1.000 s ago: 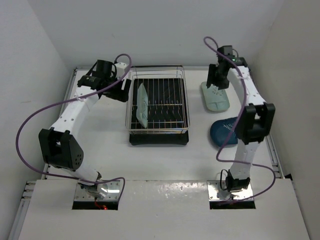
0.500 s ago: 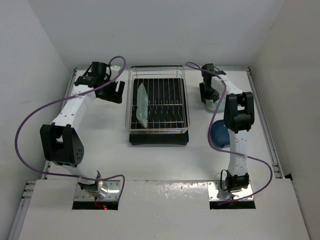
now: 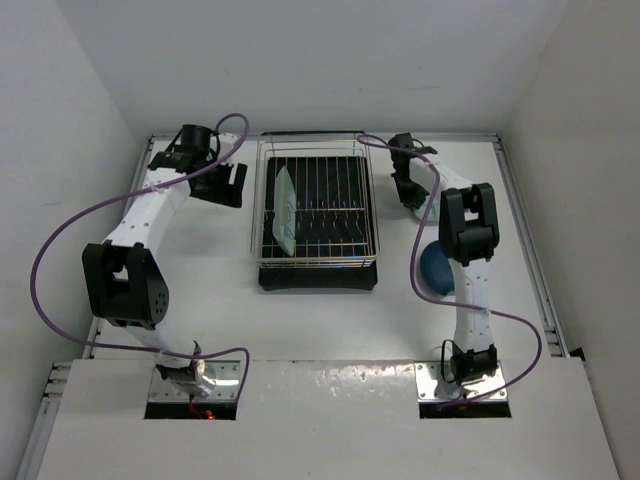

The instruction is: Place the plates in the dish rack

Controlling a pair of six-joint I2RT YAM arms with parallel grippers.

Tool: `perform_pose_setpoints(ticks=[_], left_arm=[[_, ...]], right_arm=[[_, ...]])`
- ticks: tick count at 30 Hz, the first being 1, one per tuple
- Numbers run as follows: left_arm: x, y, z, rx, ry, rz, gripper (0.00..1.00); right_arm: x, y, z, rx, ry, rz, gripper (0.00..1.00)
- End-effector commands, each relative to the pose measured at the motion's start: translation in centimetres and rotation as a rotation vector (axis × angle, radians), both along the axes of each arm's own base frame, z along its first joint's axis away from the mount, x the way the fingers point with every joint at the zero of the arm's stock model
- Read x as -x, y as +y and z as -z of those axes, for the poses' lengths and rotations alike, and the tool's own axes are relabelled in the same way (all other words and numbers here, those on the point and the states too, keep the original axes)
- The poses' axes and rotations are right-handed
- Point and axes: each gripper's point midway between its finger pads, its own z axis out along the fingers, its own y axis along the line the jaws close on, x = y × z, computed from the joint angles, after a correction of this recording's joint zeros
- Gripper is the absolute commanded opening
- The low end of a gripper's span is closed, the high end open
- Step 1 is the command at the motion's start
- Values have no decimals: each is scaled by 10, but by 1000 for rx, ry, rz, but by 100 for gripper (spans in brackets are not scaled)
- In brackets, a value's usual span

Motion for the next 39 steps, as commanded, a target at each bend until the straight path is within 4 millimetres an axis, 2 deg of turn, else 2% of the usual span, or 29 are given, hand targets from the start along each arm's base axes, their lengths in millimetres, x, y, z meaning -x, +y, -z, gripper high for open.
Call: perform_pose_setpoints(ticks=[1,2,7,8,9,10,12,13,15,16,17,21,23,24,25,27,30,32,33,36,39], left_arm=[[-2,2,-5,12,-14,2,80],[-2,2,-5,12,-14,2,80],[-2,4,-5,19,-14,-2,80],[-1,4,-9,20,-24,-2,80],[-1,4,-9,20,-24,-2,80],[-1,4,-9,20,-24,-2,80],[0,2,-14,28,-36,4,80],[0,4,-15,35,-36,0,80],[-1,8,-15,35,-36,-9,80],[0,6,-15,44,-36,-2,80],[0,6,-15,45,-36,-2,80],[0,4,-15,53,-35,5,80],[0,4,-15,53,-35,5,80],[0,4,-15,53,-35,5,80],[0,4,-15,53,-35,5,80],[-1,8,-15,53,-35,-5,80],[-1,8,-15,53,-35,-5,80],[-1,8,-15,53,-35,-5,80],[-1,8,-15,53,-35,-5,80],[0,11,-19,53,-45,-14,80],[-1,15,-19,53,-45,-23,80]], right_arm=[[18,3,20,-42,63,31,3],[26,3,25,-46,83,32,0],[39,14,7,-168,49,66,0],[46,15,0,-192,41,76,0],[57,23,4,-247,70,66,0],[56,24,-14,-265,28,62,0],[80,20,-3,-264,87,72,0],[86,19,-10,-257,87,65,0],[104,14,-2,-227,134,63,6],[107,10,-2,-201,137,65,13],[109,9,-2,-187,141,66,26],[92,6,-15,-131,89,50,37],[74,10,-21,-113,56,22,46],[63,10,-30,-87,26,17,48],[60,5,-32,-54,17,24,50],[50,9,-35,-9,1,-11,50],[45,9,-27,44,-9,-29,50],[49,9,-14,54,22,-32,50],[54,5,-1,57,62,-11,48],[61,-4,11,93,100,18,47],[67,-2,23,65,128,25,37]])
